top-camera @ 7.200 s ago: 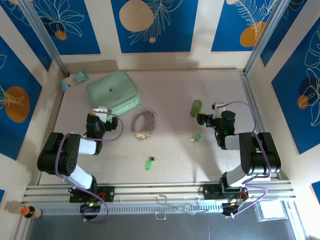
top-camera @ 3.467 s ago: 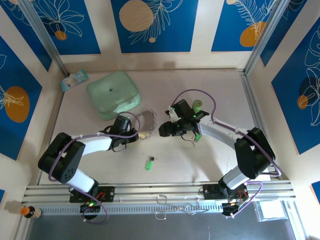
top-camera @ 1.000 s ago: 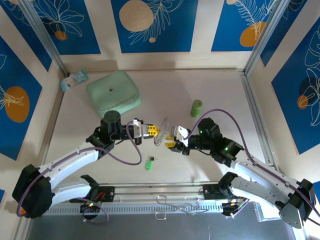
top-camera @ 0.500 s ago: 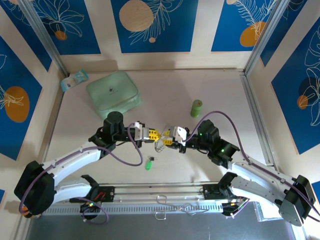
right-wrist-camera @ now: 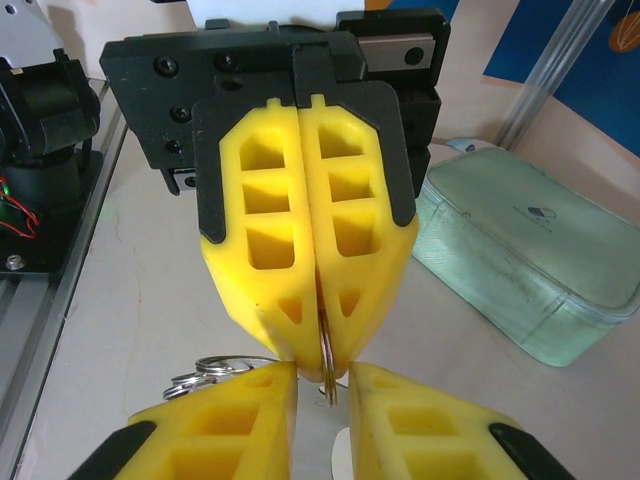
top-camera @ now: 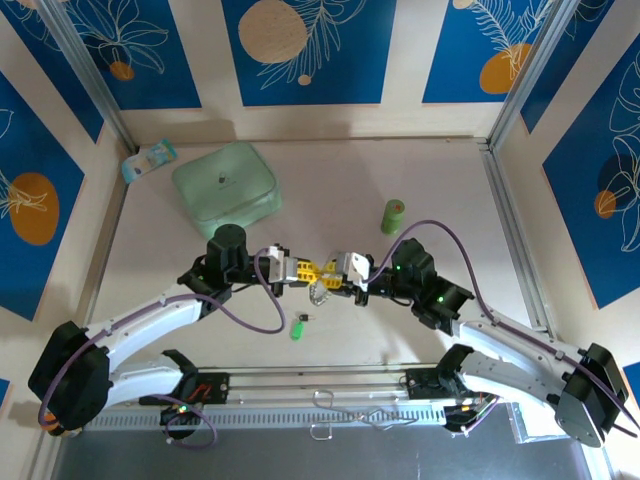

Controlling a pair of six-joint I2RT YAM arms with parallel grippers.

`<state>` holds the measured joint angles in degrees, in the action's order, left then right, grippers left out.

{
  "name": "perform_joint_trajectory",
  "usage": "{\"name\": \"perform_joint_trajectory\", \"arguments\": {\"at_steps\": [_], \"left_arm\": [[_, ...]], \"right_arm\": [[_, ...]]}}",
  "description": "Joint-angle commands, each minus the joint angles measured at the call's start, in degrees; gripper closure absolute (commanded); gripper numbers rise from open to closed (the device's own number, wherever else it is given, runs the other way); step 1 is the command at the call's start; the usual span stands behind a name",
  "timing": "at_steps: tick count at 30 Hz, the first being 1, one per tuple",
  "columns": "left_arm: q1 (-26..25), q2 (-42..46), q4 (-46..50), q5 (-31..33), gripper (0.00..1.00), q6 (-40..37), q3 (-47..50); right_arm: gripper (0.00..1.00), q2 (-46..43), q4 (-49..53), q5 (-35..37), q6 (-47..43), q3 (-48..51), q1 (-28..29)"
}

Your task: Put the keys on the keyring

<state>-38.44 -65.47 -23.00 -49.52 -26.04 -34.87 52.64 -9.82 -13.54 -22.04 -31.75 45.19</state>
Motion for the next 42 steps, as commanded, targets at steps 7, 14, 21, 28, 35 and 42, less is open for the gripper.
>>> {"name": "perform_joint_trajectory", "arguments": {"at_steps": [7, 14, 21, 28, 35, 42], "left_arm": [[-0.68, 0.56, -2.38, -1.95, 1.0, -0.97, 0.26], [-0.68, 4.58, 4.95, 7.5, 0.63, -2.46, 0.67], [-0.67, 5.92, 24.94, 12.25, 0.68, -12.5, -3.45], [-0.68, 3.73, 24.42, 7.78, 0.69, -12.62, -4.43], [-0.76, 0.7, 21.24, 4.78, 0.74, -11.23, -6.05], [-1.11, -1.28, 20.3, 3.37, 0.84, -10.65, -6.88]], "right_arm": [[1.0, 0.72, -1.5, 0.04, -0.39, 0.04, 0.51], [1.0, -0.32, 2.54, 1.48, -2.63, -1.1, 0.51], [1.0, -0.12, 9.84, 3.47, -6.03, -3.8, 0.69], [1.0, 0.31, 12.38, 4.14, -6.94, -5.95, 0.78], [1.0, 1.88, 14.45, 4.83, -8.84, -7.99, 1.94], [1.0, 3.42, 13.87, 5.1, -9.06, -8.96, 3.25]]}}
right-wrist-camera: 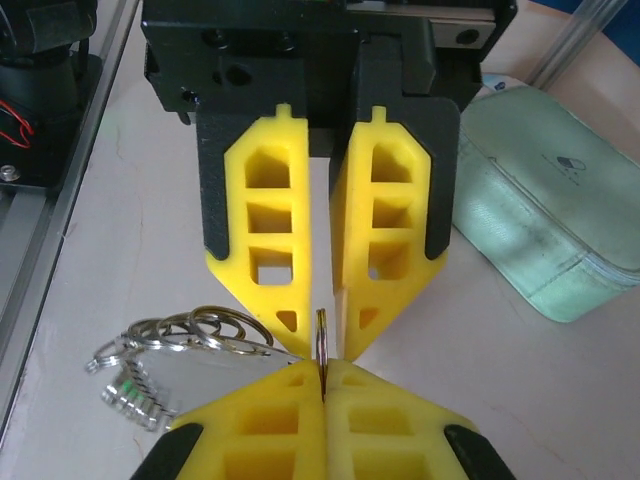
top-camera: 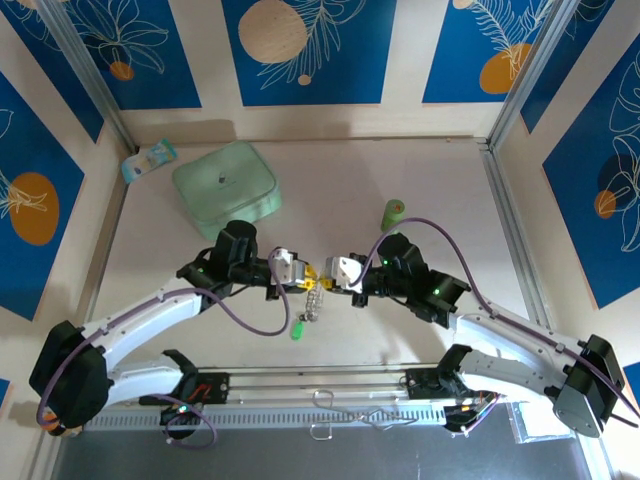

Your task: Put the keys on the keyring

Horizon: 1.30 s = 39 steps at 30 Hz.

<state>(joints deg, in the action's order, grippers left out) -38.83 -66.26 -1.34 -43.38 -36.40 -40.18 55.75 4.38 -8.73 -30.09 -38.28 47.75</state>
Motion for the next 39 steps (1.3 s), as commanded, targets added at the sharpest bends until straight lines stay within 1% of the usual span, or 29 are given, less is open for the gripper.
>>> {"name": "perform_joint_trajectory", "arguments": {"at_steps": [1, 3, 5, 7, 8, 9, 10, 11, 12, 14, 18, 22, 24, 28, 32, 35, 39], "left_arm": [[-0.71, -0.54, -1.71, -2.85, 0.85, -0.1, -1.48], [-0.81, -0.53, -1.74, -3.18, 0.9, -0.07, -1.57], [-0.81, -0.49, -1.65, -3.36, 0.99, -0.14, -1.65], [-0.81, -0.38, -1.34, -3.07, 1.0, -0.51, -1.5], [-0.81, -0.21, -1.37, -3.11, 1.0, -0.6, -1.35], [-0.81, 0.02, -2.01, -3.27, 1.0, -0.45, -0.95], [-0.81, 0.28, -3.54, -3.69, 1.0, 0.07, -0.27], [-0.81, 0.55, -5.77, -4.17, 1.0, 0.9, 0.59], [-0.81, 0.69, -9.58, -4.87, 1.0, 2.69, 1.93], [-0.81, 0.78, -16.4, -6.71, 1.0, 6.09, 4.16], [-0.81, 0.28, -28.01, -9.28, 1.0, 12.78, 7.6], [-0.81, -0.93, -35.27, -11.04, 1.0, 16.65, 9.24], [-0.81, -1.63, -36.03, -11.68, 1.0, 17.53, 9.24], [-0.81, -3.11, -38.55, -12.6, 1.0, 19.03, 9.5], [-0.79, -3.83, -38.67, -12.7, 1.0, 19.05, 9.25], [-0.81, -4.39, -38.5, -12.95, 1.0, 18.92, 9.08], [-0.81, -4.66, -37.87, -13.03, 1.0, 18.45, 9.02]], "right_arm": [[1.0, 0.54, -0.31, 0.28, -1.08, -2.57, 0.88], [1.0, 0.89, 0.08, 0.38, -1.22, -2.68, 1.24], [1.0, 0.95, 0.32, 0.37, -1.27, -2.82, 1.38], [1.0, 0.24, -0.21, -0.16, -0.38, -2.26, 1.04], [0.98, -0.48, -1.01, -0.86, 0.31, -1.53, 0.59], [0.79, -1.57, -2.71, -2.11, 1.53, -0.32, -0.31], [0.62, -2.7, -5.07, -4.0, 2.83, 1.47, -1.35], [0.55, -3.76, -7.4, -6.29, 3.49, 3.79, -2.34], [0.54, -4.58, -9.5, -8.3, 4.26, 5.74, -3.26], [0.54, -5.45, -11.56, -10.07, 6.07, 7.33, -4.33], [0.63, -6.66, -14.33, -10.69, 7.76, 9.39, -5.63], [0.71, -7.32, -14.42, -12.3, 7.54, 9.76, -6.28], [0.74, -7.09, -14.18, -13.26, 7.31, 9.63, -6.27], [0.75, -6.63, -14.32, -14.34, 7.1, 8.86, -6.02], [0.77, -6.46, -14.91, -15.18, 7.1, 8.32, -5.74], [0.79, -6.33, -15.2, -14.88, 7.31, 7.97, -5.47], [0.8, -6.38, -15.45, -13.86, 7.19, 7.75, -5.15]]}}
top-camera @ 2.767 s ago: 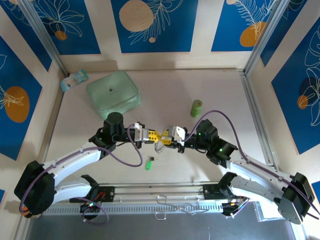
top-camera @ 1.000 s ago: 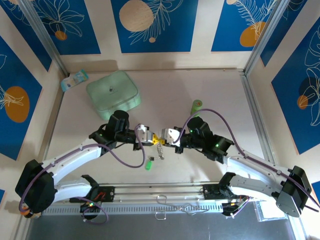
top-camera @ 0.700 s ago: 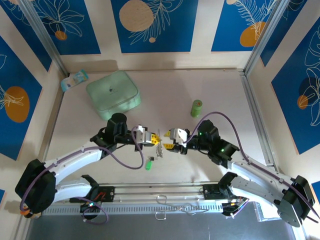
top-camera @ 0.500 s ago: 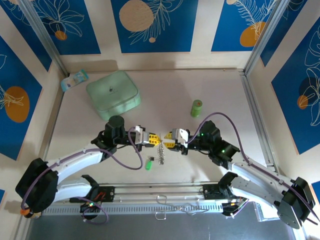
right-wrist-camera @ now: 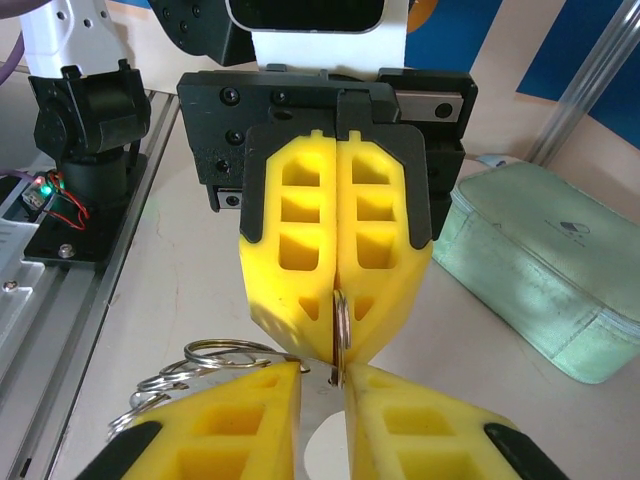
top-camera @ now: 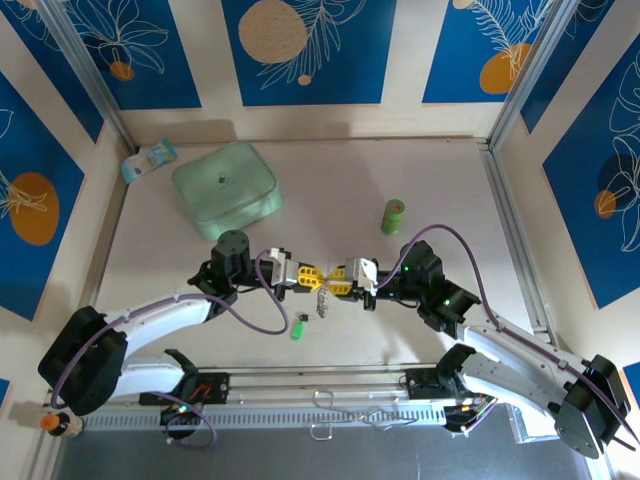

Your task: Put the keys on the keyring

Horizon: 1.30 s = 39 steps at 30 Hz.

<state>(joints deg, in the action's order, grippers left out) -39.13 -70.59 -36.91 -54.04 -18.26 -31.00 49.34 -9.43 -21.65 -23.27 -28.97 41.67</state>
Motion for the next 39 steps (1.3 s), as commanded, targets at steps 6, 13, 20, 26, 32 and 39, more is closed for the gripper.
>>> {"name": "perform_joint_trajectory", "arguments": {"at_steps": [6, 13, 20, 26, 32, 39], "left_arm": [[-0.48, -0.51, -1.37, -2.38, 1.0, -0.73, -0.16], [-0.5, 0.07, 0.8, -1.42, 0.9, -2.07, -0.02], [-0.5, 3.54, 18.12, 5.34, 0.8, -11.46, -3.12], [-0.5, 4.05, 29.64, 9.67, 0.89, -17.66, -6.73], [-0.5, 4.89, 28.86, 9.74, 0.84, -17.35, -6.84], [-0.46, 4.69, 27.87, 8.66, 1.0, -16.84, -7.23]], "right_arm": [[0.85, 1.1, -1.96, -1.4, 0.22, -2.62, 1.72], [1.0, 1.74, 0.0, -0.73, -0.49, -3.79, 1.9], [1.0, 2.56, 12.61, 5.27, -5.91, -8.46, 3.01], [1.0, 7.33, 25.94, 10.77, -11.26, -16.97, 5.66], [1.0, 9.78, 30.82, 16.19, -13.1, -21.13, 7.17], [1.0, 11.71, 32.87, 16.81, -13.38, -24.01, 9.43]]}}
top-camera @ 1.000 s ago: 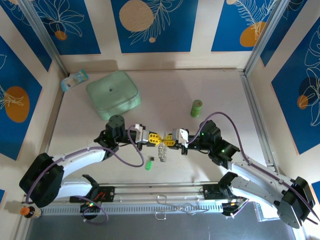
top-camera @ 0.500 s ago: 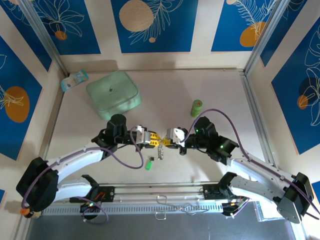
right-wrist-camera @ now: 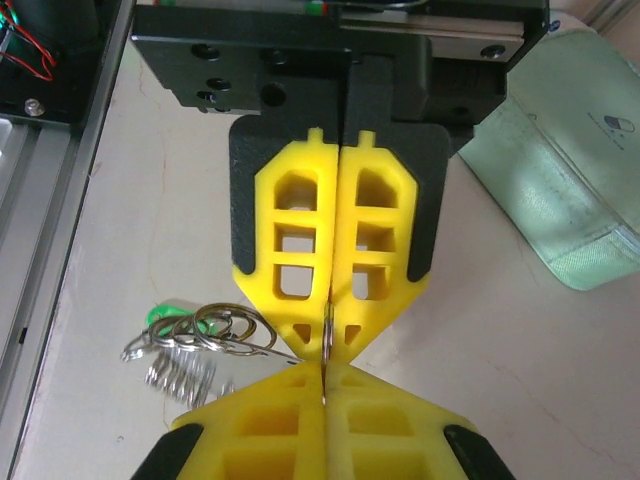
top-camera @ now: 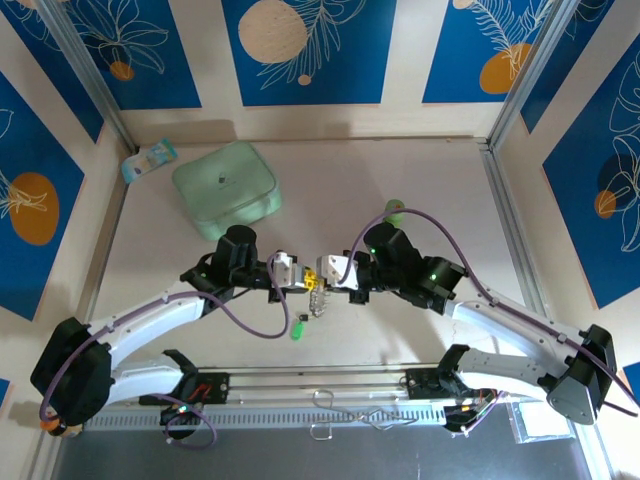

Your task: Put the keys on the keyring

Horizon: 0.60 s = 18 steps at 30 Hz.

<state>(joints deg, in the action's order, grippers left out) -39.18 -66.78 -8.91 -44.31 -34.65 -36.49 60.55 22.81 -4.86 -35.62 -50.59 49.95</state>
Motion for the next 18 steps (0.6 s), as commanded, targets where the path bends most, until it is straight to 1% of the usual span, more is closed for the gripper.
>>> {"name": "perform_joint_trajectory", "arguments": {"at_steps": [1, 3, 4, 5, 6, 8, 9, 11, 12, 15, 18], "left_arm": [[-0.46, 0.88, -0.66, -1.36, 1.0, -0.18, -1.72], [-0.46, 0.95, -1.87, -2.03, 1.0, 0.42, -1.44], [-0.46, 1.08, -2.3, -2.3, 1.0, 0.55, -1.27], [-0.46, 1.21, -2.99, -2.73, 1.0, 0.85, -0.99], [-0.45, 1.35, -4.16, -3.19, 1.0, 1.45, -0.53], [-0.46, 1.48, -7.44, -4.34, 1.0, 3.07, 0.69], [-0.46, 1.48, -9.46, -4.91, 1.0, 4.24, 1.34], [-0.46, 1.32, -13.05, -5.87, 1.0, 6.27, 2.42], [-0.46, 1.22, -14.68, -6.24, 1.0, 7.16, 2.93], [-0.46, 0.62, -18.5, -7.07, 1.0, 9.37, 3.94], [-0.46, -0.16, -19.26, -7.36, 1.0, 9.95, 4.06]], "right_arm": [[1.0, 0.62, 0.66, -0.14, -0.91, -2.5, 1.18], [1.0, 0.24, -0.21, -1.55, 0.52, -2.05, 0.58], [0.94, -0.36, -1.63, -2.71, 1.81, -1.41, -0.13], [0.84, -1.58, -3.9, -5.01, 3.4, 0.13, -1.63], [0.79, -3.23, -7.11, -8.13, 4.88, 2.47, -3.29], [0.72, -6.59, -15.38, -13.85, 8.4, 8.2, -6.41], [0.7, -8.05, -20.14, -16.13, 10.37, 11.17, -7.73], [0.7, -9.49, -25.85, -18.22, 13.07, 14.9, -9.25], [0.7, -9.56, -27.06, -18.65, 14.07, 15.92, -9.73], [0.71, -8.86, -27.38, -19.3, 14.6, 16.58, -9.79], [0.72, -8.48, -28.4, -20.69, 15.12, 17.0, -9.79]]}}
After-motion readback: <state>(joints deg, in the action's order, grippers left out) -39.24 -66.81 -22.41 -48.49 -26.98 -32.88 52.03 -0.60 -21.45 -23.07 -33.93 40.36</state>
